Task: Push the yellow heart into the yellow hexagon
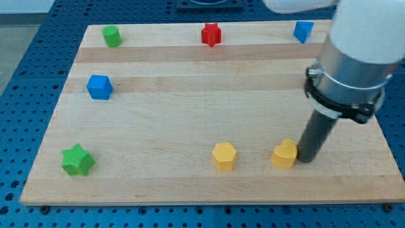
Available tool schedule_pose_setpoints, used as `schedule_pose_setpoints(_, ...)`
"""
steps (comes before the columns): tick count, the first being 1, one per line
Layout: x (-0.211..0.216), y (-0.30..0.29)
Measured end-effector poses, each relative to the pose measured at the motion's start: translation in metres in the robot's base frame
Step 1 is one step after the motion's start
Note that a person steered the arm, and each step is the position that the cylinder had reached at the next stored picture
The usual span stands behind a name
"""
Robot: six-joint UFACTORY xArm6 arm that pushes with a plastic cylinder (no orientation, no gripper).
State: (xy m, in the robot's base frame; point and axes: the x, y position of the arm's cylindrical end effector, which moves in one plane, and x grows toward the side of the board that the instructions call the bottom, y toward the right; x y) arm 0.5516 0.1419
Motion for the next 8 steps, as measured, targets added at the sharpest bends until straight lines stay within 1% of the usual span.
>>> schedule_pose_setpoints(1, -0.001, -0.024)
schedule_pose_setpoints(4, 0.005, -0.073)
schedule_pose_setpoints(6, 0.004, -0.079)
schedule_pose_setpoints(7, -0.01, -0.078)
schedule_pose_setpoints(8, -0.039, -0.079)
